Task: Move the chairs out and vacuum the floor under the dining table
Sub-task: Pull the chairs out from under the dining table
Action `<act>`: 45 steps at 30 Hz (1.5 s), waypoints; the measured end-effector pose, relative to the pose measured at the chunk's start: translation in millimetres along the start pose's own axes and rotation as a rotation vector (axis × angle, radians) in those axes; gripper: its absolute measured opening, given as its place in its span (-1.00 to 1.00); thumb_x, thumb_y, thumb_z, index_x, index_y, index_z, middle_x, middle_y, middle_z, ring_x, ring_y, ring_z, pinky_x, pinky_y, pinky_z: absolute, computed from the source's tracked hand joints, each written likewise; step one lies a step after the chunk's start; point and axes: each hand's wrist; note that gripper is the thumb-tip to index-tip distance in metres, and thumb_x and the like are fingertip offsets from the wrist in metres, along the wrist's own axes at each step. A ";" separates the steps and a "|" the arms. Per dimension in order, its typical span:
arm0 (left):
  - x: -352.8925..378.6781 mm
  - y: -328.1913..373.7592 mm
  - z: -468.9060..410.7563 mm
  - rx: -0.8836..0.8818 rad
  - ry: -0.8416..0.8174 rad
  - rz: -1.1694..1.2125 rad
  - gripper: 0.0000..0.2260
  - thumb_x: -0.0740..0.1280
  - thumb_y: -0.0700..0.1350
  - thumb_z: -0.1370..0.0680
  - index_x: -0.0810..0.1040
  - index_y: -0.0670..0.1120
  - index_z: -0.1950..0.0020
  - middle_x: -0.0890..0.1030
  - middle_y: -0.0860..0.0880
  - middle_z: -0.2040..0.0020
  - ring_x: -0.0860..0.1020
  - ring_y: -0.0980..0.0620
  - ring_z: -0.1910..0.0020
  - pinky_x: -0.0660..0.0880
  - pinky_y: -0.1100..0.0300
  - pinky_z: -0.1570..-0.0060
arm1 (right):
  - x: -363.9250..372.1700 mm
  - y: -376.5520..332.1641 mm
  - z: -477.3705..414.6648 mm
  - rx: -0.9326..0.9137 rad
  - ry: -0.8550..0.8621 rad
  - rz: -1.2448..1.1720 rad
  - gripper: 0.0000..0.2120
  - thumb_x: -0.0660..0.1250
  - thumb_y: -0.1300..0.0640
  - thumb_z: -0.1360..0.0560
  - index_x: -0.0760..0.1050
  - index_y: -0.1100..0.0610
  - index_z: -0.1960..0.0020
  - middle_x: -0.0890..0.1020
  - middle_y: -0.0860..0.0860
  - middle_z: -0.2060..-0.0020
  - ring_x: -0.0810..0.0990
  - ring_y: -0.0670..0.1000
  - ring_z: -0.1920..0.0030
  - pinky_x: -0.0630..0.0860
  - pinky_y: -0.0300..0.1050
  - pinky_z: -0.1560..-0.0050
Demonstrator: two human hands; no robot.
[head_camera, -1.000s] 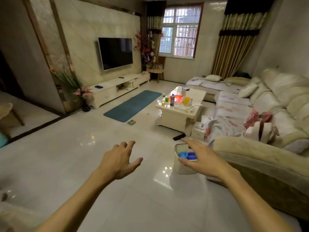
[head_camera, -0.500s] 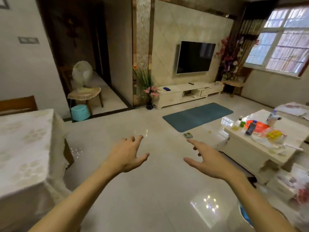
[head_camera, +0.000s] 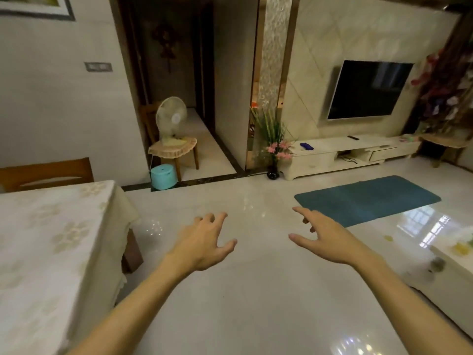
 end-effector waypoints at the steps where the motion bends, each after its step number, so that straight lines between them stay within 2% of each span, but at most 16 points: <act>1: 4.5 -6.9 -20.3 -0.007 -0.002 -0.007 -0.35 0.15 0.32 -0.55 0.12 0.06 -0.55 0.41 -0.06 -0.40 0.45 -0.05 -0.29 0.51 0.04 -0.18 | 0.4 6.4 -26.6 -0.017 -0.004 -0.001 -0.29 0.23 -0.33 -0.50 0.06 -0.20 -0.56 0.42 -0.09 -0.35 0.39 -0.18 -0.11 0.46 -0.17 -0.17; 11: 26.0 -70.6 -240.8 -0.082 -0.040 -0.076 -0.36 0.14 0.32 -0.56 0.13 0.05 -0.55 0.43 -0.07 -0.38 0.47 -0.05 -0.26 0.47 0.10 -0.13 | -11.4 70.2 -281.7 -0.096 -0.071 -0.021 -0.29 0.23 -0.32 -0.52 0.05 -0.17 -0.57 0.37 -0.06 -0.43 0.44 -0.04 -0.30 0.46 -0.08 -0.24; 16: 28.4 -121.8 -321.5 -0.165 -0.035 -0.072 -0.37 0.13 0.33 -0.55 0.14 0.07 -0.53 0.44 -0.05 -0.37 0.48 -0.05 -0.25 0.50 0.09 -0.12 | -10.7 70.8 -393.8 -0.168 -0.107 -0.050 -0.29 0.23 -0.33 -0.51 0.05 -0.19 -0.55 0.41 -0.05 -0.37 0.45 -0.08 -0.22 0.49 -0.09 -0.20; 20: 36.3 -171.0 -386.5 -0.231 -0.031 -0.081 -0.37 0.12 0.34 -0.55 0.14 0.07 -0.53 0.44 -0.06 -0.37 0.49 -0.06 -0.24 0.53 0.00 -0.14 | 0.4 61.0 -486.7 -0.207 -0.123 -0.077 -0.29 0.23 -0.34 -0.50 0.07 -0.19 -0.55 0.40 -0.06 -0.38 0.46 -0.07 -0.25 0.50 -0.06 -0.22; 29: 44.6 -310.0 -552.9 -0.321 -0.002 -0.087 -0.35 0.12 0.35 -0.55 0.10 0.07 -0.54 0.41 -0.07 -0.41 0.48 -0.06 -0.27 0.53 0.03 -0.14 | 19.2 17.8 -720.5 -0.259 -0.148 -0.040 -0.28 0.24 -0.34 -0.49 0.06 -0.19 -0.55 0.40 -0.05 -0.40 0.46 -0.06 -0.28 0.51 -0.04 -0.23; 36: 38.9 -399.9 -661.7 -0.356 0.019 -0.088 -0.39 0.14 0.32 -0.56 0.18 0.03 -0.50 0.47 -0.06 -0.32 0.51 -0.04 -0.19 0.53 0.07 -0.06 | 23.8 -2.5 -878.5 -0.286 -0.152 -0.059 -0.29 0.27 -0.31 -0.50 0.08 -0.18 -0.55 0.34 -0.06 -0.46 0.42 -0.02 -0.36 0.49 0.01 -0.30; 41: 46.1 -476.4 -731.8 -0.444 0.012 -0.082 -0.39 0.13 0.32 -0.56 0.16 0.03 -0.50 0.46 -0.06 -0.31 0.52 -0.07 -0.19 0.54 0.03 -0.06 | 44.5 -26.8 -1001.2 -0.342 -0.206 -0.084 -0.29 0.26 -0.34 -0.48 0.07 -0.23 -0.53 0.37 -0.08 -0.41 0.43 -0.09 -0.27 0.51 0.00 -0.25; 43: 52.1 -509.2 -763.2 -0.476 0.002 -0.084 -0.38 0.13 0.33 -0.56 0.14 0.04 -0.51 0.45 -0.06 -0.33 0.51 -0.06 -0.20 0.54 0.03 -0.07 | 52.2 -40.5 -1055.7 -0.380 -0.218 -0.082 -0.29 0.26 -0.32 -0.49 0.06 -0.21 -0.54 0.38 -0.07 -0.40 0.41 -0.14 -0.21 0.52 -0.03 -0.23; 45: 55.4 -543.2 -793.7 -0.498 -0.001 -0.089 -0.37 0.13 0.33 -0.55 0.14 0.04 -0.52 0.45 -0.06 -0.35 0.51 -0.04 -0.19 0.53 0.06 -0.08 | 57.5 -58.5 -1109.1 -0.414 -0.238 -0.085 -0.29 0.27 -0.29 -0.51 0.06 -0.18 -0.55 0.37 -0.05 -0.41 0.42 -0.12 -0.23 0.52 -0.04 -0.24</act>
Point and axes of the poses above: each hand's wrist, its own z-axis away from the middle knuckle, its own x-axis out of the palm, y = z × x
